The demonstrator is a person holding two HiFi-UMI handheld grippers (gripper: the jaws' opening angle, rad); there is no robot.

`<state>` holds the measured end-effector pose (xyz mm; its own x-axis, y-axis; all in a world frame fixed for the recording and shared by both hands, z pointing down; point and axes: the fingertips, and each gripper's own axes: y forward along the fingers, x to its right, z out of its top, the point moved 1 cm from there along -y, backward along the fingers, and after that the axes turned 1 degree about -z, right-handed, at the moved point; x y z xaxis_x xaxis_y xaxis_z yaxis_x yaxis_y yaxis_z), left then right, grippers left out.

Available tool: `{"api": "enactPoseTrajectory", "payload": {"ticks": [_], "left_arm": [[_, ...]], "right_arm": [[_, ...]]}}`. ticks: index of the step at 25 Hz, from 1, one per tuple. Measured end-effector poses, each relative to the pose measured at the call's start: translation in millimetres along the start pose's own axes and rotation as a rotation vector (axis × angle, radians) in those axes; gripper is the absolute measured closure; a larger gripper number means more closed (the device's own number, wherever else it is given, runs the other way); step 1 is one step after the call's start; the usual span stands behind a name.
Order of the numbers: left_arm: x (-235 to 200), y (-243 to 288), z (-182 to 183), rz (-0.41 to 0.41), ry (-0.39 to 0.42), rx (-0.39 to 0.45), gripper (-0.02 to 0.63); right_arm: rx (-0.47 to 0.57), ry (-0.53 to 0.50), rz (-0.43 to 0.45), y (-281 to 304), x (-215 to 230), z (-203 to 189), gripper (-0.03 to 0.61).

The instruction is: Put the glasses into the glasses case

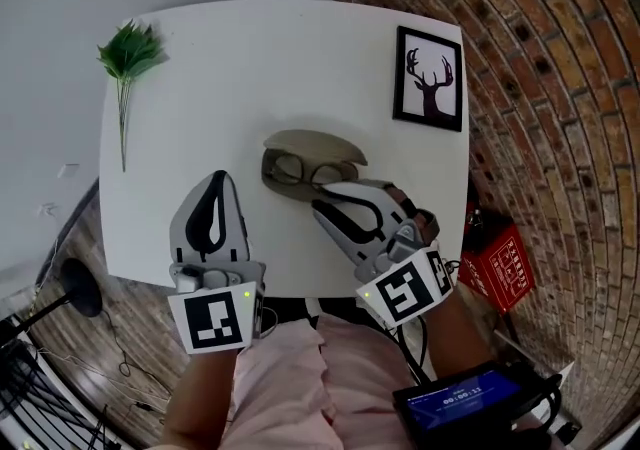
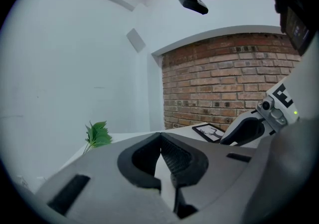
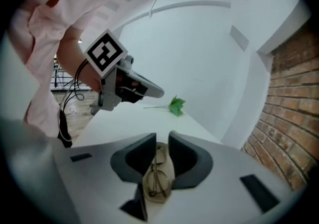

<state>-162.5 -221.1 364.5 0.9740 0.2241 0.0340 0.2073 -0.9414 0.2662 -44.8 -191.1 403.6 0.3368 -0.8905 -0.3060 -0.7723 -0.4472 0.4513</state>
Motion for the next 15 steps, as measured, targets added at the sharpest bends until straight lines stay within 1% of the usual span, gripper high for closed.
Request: {"api": "enactPoseTrajectory", "payload": {"ticks": [3,5,7,9,12,15], "left_arm": [[16,-14,26,0.010,0.014,0.064,0.606],[29,-25,47,0.013,0.031,0.114,0.606],[43,-40,69,0.013,0.042,0.163,0.607],[54,-56,92,0.017,0.054,0.209,0.606],[72,-72,120,0.029,0.092,0.264,0.607],[90,-81,132,0.040,0.118,0.288,0.606]], "right_arm": [[0.130,0.054,-0.078,-31,19,34,0.505],[0.212,0.097,-0.147,-56,31,57,0.528],[0.284,0.141,-0.205,-83,37,79,0.546],[0.342,0.156,-0.238,-105,36,99,0.558],[0.357,0.165,-0.289,-132,38,115,0.572],[0.358,0.199,-0.356,-156,47,120,0.573]]}}
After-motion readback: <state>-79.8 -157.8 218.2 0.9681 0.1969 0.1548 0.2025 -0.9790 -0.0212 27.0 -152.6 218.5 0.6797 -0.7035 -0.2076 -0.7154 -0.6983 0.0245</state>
